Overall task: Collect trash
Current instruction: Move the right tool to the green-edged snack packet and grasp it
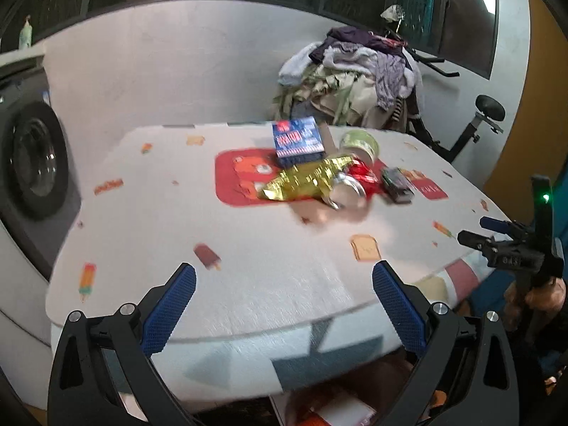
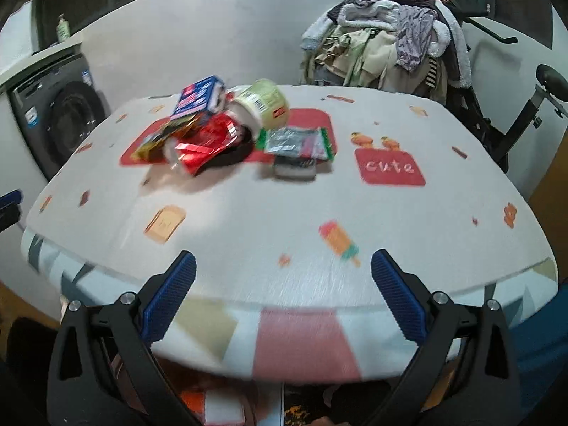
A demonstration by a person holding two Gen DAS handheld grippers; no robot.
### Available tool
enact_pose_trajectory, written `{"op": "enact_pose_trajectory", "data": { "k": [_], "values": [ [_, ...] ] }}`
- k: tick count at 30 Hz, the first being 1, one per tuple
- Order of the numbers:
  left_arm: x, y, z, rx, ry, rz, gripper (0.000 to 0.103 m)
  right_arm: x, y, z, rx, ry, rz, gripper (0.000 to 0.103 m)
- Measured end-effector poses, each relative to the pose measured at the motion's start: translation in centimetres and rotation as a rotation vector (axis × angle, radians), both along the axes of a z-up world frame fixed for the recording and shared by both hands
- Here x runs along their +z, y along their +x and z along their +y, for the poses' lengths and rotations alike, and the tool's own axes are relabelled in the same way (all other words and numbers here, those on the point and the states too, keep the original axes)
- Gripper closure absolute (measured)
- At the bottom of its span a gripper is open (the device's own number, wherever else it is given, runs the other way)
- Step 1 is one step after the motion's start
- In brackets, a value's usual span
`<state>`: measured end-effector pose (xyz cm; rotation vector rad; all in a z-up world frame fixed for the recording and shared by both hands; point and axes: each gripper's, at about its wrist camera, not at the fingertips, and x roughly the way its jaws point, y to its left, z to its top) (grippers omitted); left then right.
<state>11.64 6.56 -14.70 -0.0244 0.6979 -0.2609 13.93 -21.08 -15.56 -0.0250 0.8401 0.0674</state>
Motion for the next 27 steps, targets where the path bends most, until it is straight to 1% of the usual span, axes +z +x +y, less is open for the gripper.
{"op": "enact_pose_trajectory", "data": {
  "k": [2, 4, 7, 11, 12, 14, 15, 19, 21, 23, 24, 26, 27],
  "values": [
    [0.1, 0.7, 0.2, -0.006, -0.003, -0.01, 0.006, -0.3, 2.2, -0.1, -0.002, -0.039, 0.004, 0.006],
    [0.1, 1.2, 0.3, 0.009, 0.01, -0.022, 0.006, -0.6, 3.8, 0.0, 0.003, -0.062, 0.018, 0.006],
    [-0.2, 1.5, 0.5, 0.026, -0.007, -0.031, 0.006, -1.3, 6.3, 0.7, 0.038, -0.104, 0.032, 0.007],
    [-1.1, 2.9, 0.6, 0.027, -0.003, -0.016, 0.006, -2.1, 9.4, 2.2, 0.093, -0.212, 0.037, 0.014],
    [-1.3, 3.1, 0.5, 0.029, -0.002, -0.014, 0.006, -2.3, 10.3, 2.3, 0.097, -0.223, 0.037, 0.014],
    [-1.5, 3.6, 0.6, 0.035, -0.001, -0.016, 0.006, -2.5, 11.9, 2.4, 0.103, -0.229, 0.047, 0.02],
    [-1.5, 3.9, 0.6, 0.036, 0.001, -0.019, 0.006, -2.9, 12.8, 2.6, 0.109, -0.235, 0.061, 0.021],
    [-1.9, 4.8, 0.2, 0.015, 0.012, -0.021, 0.006, -4.0, 15.1, 3.4, 0.134, -0.26, 0.097, 0.022],
    [-2.3, 5.3, -0.3, -0.01, 0.022, -0.016, 0.006, -4.3, 15.8, 3.8, 0.146, -0.258, 0.106, 0.024],
    [-2.7, 5.7, -1.1, -0.04, 0.035, -0.009, 0.006, -4.1, 16.0, 3.9, 0.159, -0.237, 0.103, 0.047],
    [-2.9, 5.9, -1.3, -0.048, 0.043, -0.008, 0.006, -3.8, 15.9, 3.9, 0.161, -0.232, 0.095, 0.053],
    [-2.9, 6.3, -1.8, -0.053, 0.062, -0.011, 0.008, -2.9, 15.4, 3.7, 0.16, -0.217, 0.062, 0.081],
    [-3.0, 6.5, -2.0, -0.059, 0.062, -0.01, 0.01, -2.0, 14.9, 3.5, 0.16, -0.196, 0.031, 0.085]
  ]
}}
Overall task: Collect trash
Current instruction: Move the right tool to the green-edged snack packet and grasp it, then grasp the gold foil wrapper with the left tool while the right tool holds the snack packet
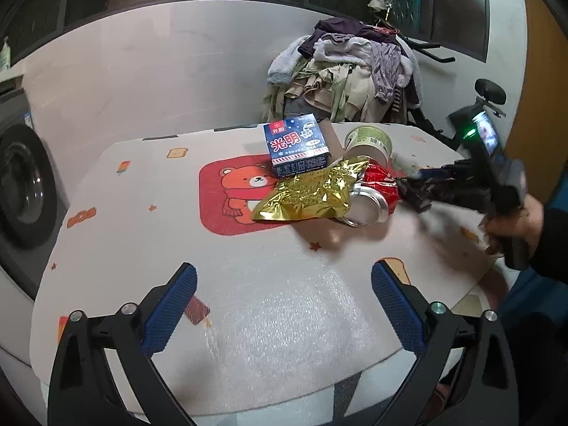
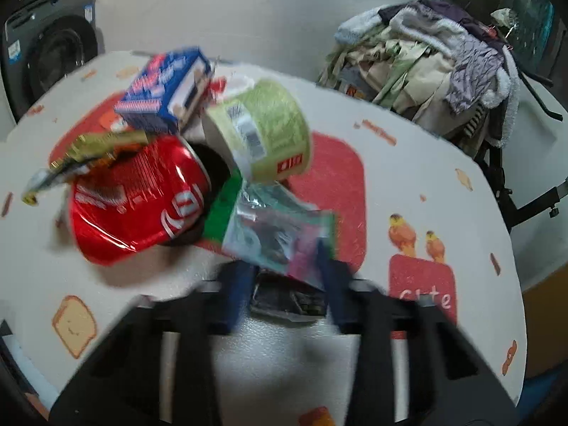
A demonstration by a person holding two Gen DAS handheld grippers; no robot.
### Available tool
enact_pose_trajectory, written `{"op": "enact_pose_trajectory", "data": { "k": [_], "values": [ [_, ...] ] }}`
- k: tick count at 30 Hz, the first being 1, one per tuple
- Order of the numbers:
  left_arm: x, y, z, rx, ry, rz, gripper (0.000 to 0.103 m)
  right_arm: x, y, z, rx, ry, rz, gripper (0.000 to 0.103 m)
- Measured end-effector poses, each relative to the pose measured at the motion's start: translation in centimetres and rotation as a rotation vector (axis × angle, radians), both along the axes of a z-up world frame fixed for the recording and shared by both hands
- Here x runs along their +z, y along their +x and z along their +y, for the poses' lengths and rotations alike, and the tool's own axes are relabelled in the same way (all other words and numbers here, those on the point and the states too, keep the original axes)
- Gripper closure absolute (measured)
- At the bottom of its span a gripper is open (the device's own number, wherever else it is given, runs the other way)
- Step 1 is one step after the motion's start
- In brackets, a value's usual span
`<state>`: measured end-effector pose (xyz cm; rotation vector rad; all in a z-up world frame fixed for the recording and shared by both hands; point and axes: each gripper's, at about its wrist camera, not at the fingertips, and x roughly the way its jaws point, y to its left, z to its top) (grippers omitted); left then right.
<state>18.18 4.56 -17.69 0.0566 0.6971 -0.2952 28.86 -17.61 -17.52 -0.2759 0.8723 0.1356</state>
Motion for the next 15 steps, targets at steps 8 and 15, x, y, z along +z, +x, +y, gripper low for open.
{"op": "enact_pose_trajectory", "data": {
  "k": [8, 15],
  "values": [
    [-0.1, 2.0, -1.9, -0.05, 0.019, -0.001, 0.017, 5.7, -4.1, -3.6, -0.035, 0.239, -0.113, 0.096],
    [-0.7, 4.4, -4.7, -0.114, 0.122, -0.011, 0.023, 6.4, -7.7, -5.4, -0.13, 0.36, -0.13, 0.096]
  ]
}}
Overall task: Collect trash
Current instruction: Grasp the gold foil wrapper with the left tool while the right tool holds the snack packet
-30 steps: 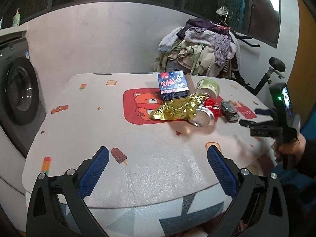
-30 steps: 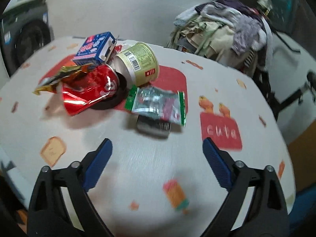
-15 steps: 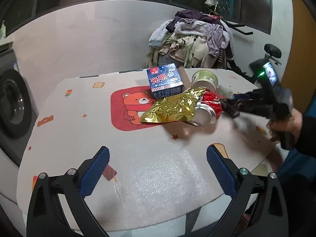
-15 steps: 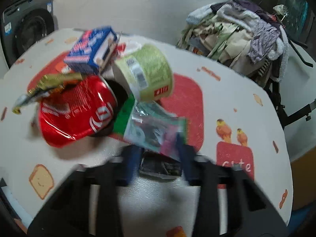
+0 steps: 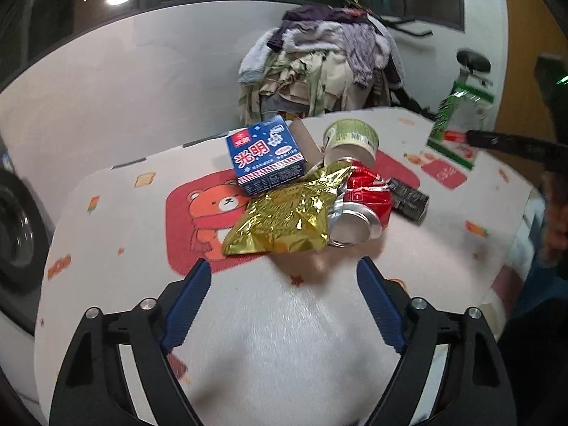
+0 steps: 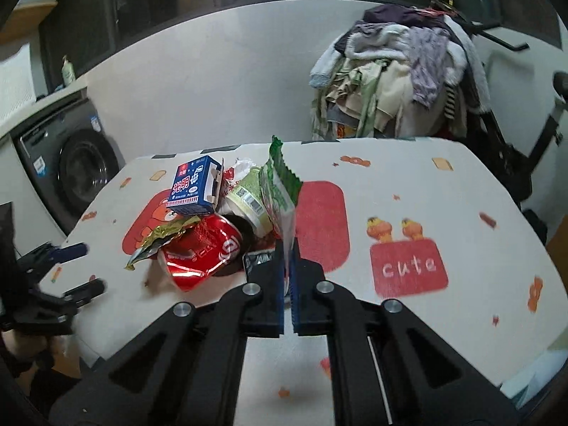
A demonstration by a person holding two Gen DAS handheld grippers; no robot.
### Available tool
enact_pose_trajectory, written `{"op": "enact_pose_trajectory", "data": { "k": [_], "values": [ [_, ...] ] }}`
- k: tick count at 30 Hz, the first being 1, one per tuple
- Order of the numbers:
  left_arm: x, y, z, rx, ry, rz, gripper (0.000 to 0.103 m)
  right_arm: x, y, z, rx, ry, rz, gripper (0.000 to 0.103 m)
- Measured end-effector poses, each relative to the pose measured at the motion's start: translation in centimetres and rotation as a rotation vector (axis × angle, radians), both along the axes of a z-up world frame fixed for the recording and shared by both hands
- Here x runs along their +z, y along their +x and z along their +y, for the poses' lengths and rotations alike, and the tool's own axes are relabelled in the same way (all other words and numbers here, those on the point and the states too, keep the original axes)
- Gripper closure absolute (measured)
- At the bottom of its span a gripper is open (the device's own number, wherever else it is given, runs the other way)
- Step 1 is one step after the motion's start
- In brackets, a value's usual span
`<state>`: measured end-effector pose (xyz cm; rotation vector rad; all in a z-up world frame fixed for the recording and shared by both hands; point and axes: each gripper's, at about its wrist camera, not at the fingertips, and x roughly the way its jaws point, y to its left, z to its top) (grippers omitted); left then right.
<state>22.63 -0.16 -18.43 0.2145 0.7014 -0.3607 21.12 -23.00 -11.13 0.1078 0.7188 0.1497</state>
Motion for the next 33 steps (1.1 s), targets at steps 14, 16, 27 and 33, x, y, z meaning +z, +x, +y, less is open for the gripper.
{"op": "enact_pose_trajectory", "data": {
  "k": [14, 16, 27, 33],
  "values": [
    [-2.8, 4.0, -5.4, -0.122, 0.345, -0.085, 0.084, -2.1, -3.7, -1.9, -0.068, 0.047, 0.042, 0.096],
    [-1.9, 3.4, -5.0, -0.126, 0.339, -0.112, 0.09, -2.1, -4.0, -1.8, -0.063, 0.043, 0.041, 0.096],
    [6.2, 1.2, 0.2, -0.08, 0.057, -0.016, 0.092, -0.5, -5.4, 0.1, -0.024, 0.055, 0.013, 0.096],
    [8.8, -2.1, 1.6, -0.095, -0.061, 0.071, 0.092, 0.5, -7.1, 1.2, 0.005, 0.054, 0.009, 0.096]
  ]
}}
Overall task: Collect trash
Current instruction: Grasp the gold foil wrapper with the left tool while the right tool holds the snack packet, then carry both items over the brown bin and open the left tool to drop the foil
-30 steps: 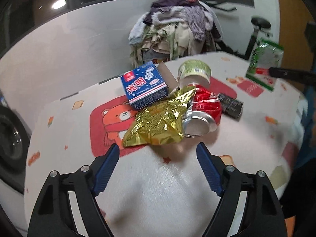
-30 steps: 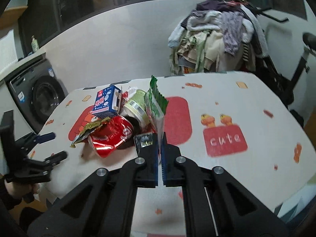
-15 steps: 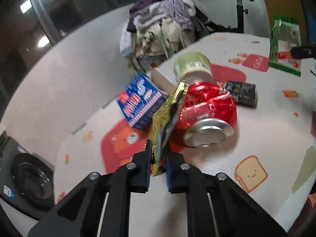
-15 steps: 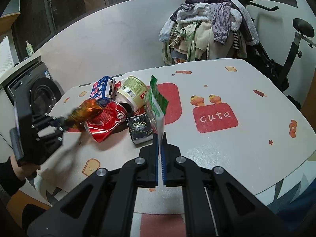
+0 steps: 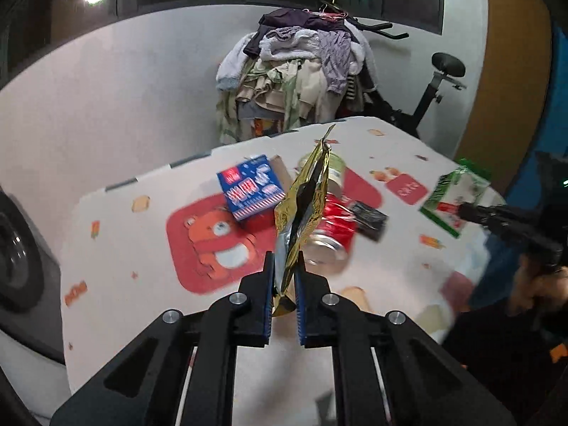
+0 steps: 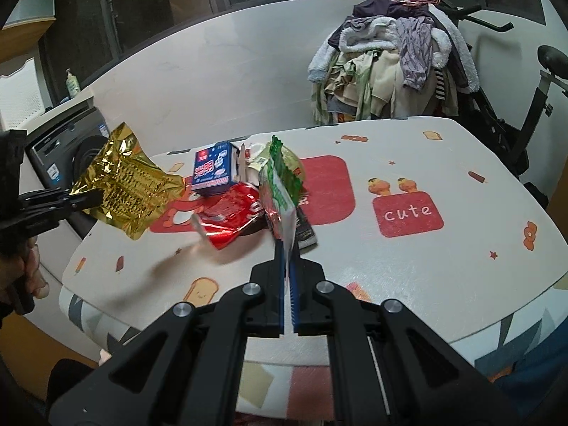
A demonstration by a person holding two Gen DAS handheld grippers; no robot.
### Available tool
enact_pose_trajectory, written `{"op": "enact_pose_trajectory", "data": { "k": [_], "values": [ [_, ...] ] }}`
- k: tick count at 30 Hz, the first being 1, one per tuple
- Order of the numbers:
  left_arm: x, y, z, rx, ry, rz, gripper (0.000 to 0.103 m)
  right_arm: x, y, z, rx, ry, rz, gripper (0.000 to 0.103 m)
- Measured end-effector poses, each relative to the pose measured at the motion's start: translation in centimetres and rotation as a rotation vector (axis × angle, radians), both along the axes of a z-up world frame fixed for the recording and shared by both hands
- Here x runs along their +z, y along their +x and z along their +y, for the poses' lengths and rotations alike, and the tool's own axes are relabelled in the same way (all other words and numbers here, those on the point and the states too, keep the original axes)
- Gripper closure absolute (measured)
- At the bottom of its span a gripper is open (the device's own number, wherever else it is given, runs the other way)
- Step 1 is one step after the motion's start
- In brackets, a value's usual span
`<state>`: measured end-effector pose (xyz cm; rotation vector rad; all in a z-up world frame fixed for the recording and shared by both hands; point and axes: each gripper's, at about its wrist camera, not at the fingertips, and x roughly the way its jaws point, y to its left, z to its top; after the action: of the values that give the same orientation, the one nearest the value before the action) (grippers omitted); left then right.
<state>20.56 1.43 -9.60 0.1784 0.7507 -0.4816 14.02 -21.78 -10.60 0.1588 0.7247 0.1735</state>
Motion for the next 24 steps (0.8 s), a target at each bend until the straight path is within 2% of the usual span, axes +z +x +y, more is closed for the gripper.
{"op": "enact_pose_trajectory", "data": {
  "k": [10, 19, 24],
  "values": [
    [-0.2, -8.3, -0.2, -0.041, -0.047, 0.053, 0.092, 0.8, -4.5, 1.5, 0.048, -0.016, -0.006, 0.096],
    [-2.4, -16.1, -1.2, -0.084, -0.082, 0.095, 0.092, 1.2, -8.8, 2.3, 0.08, -0.032, -0.015, 0.096],
    [-4.5, -19.4, -2.0, -0.11, -0.079, 0.141, 0.092, 1.0, -10.6, 2.3, 0.084, -0.03, -0.011, 0.096]
  ]
}}
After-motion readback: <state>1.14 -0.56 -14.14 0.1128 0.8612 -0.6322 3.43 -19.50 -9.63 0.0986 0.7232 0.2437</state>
